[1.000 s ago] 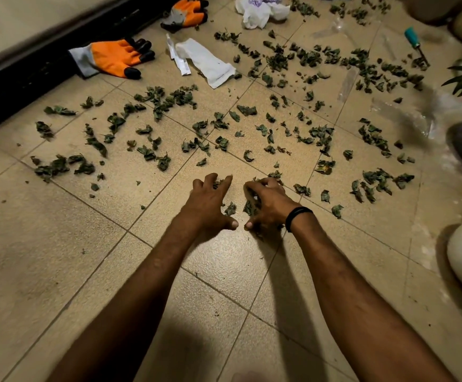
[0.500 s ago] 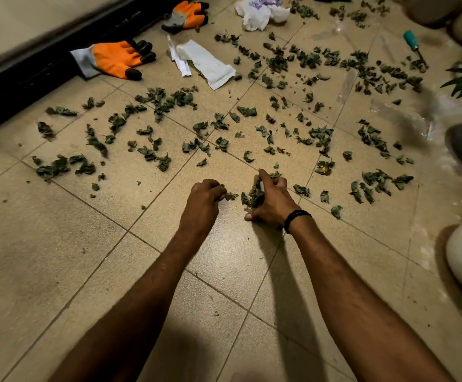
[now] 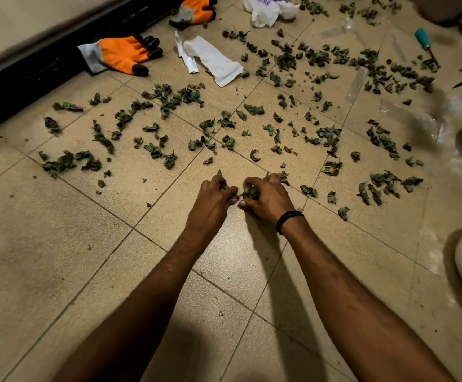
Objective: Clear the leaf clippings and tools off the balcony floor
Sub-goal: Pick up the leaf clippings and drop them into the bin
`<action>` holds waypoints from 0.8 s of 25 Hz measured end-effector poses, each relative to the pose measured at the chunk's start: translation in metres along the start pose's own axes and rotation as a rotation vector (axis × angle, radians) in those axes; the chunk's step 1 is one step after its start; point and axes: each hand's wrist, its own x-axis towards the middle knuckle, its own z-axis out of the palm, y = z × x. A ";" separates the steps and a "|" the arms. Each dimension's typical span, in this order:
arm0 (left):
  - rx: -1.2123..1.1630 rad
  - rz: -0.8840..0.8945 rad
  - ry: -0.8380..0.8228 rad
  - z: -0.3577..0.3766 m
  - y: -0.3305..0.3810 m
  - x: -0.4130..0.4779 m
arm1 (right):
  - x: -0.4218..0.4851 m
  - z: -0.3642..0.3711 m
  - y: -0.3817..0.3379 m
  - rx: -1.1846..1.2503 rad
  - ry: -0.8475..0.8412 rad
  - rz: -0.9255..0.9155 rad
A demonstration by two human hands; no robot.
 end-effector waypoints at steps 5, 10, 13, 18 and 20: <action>-0.039 -0.002 0.166 0.009 -0.005 -0.008 | -0.006 0.026 -0.006 -0.100 0.196 -0.123; -0.133 -0.132 0.193 0.002 -0.016 -0.008 | -0.013 0.022 -0.012 -0.053 0.261 -0.027; -0.329 -0.267 0.287 -0.030 -0.022 -0.019 | -0.013 0.012 -0.022 0.412 0.211 0.225; -0.502 -0.454 0.523 -0.131 -0.020 -0.047 | -0.018 -0.008 -0.098 1.362 -0.077 0.379; -0.527 -0.492 0.616 -0.183 -0.020 -0.068 | -0.026 -0.013 -0.147 1.482 -0.209 0.301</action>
